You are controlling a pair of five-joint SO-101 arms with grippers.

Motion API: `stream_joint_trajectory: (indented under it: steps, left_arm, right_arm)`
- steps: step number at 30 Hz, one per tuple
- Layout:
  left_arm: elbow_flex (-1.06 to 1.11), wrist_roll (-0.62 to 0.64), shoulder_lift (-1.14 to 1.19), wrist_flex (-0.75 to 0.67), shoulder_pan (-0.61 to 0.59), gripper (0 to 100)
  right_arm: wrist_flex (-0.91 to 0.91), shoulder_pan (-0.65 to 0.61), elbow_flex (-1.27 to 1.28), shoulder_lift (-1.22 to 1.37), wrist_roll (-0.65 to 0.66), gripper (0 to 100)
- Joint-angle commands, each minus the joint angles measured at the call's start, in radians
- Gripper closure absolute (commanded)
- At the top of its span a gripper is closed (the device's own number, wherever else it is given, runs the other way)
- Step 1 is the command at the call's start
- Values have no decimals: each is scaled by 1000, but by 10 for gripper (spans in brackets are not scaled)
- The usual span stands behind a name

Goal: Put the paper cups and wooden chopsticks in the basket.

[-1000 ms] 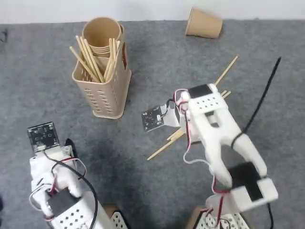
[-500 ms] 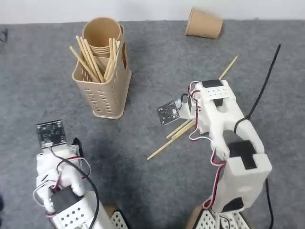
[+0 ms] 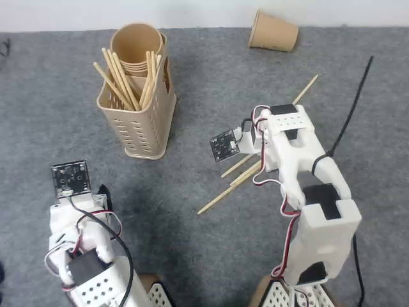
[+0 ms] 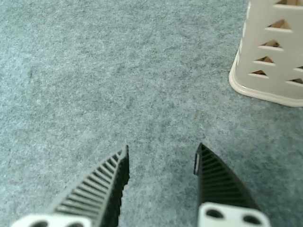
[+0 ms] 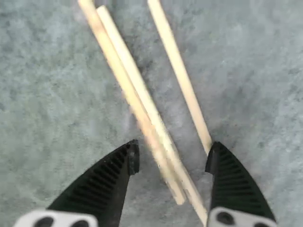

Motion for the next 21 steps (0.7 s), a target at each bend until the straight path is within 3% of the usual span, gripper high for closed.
stream_joint_trajectory:
  steps: [1, 4, 10, 21]
  left_arm:
    - [-5, -9, 3, -26, 9, 791]
    - [-5, -9, 3, -26, 9, 791]
    - [-5, -9, 3, -26, 9, 791]
    - [-4, -9, 3, -26, 12, 791]
  right_arm:
    - [-25, 1, -29, 30, 11, 769]
    - [-39, 1, -29, 53, 9, 800]
    - [-39, 2, -29, 54, 9, 976]
    - [-30, 1, -40, 39, 5, 983]
